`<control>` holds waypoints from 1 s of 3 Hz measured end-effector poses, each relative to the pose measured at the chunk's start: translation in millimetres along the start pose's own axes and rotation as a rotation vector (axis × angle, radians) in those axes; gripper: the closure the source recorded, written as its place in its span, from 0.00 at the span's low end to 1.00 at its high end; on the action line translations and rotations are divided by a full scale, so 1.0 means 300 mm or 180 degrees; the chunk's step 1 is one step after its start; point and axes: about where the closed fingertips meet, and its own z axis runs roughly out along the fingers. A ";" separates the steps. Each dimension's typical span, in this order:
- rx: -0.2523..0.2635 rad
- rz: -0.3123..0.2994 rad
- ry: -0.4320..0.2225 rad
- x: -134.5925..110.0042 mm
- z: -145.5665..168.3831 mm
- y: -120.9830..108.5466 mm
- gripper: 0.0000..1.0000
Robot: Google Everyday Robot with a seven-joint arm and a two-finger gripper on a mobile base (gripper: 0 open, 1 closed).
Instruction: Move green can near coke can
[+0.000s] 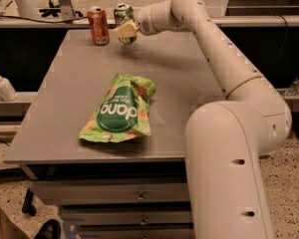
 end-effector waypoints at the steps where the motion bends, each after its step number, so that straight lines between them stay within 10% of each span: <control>1: -0.0059 -0.0007 -0.0008 -0.013 0.041 0.016 1.00; 3: -0.0149 0.0061 0.0106 0.004 0.076 0.043 0.59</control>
Offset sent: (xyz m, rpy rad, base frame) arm 0.0033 0.0248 -0.0055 -0.0261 0.0499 0.0467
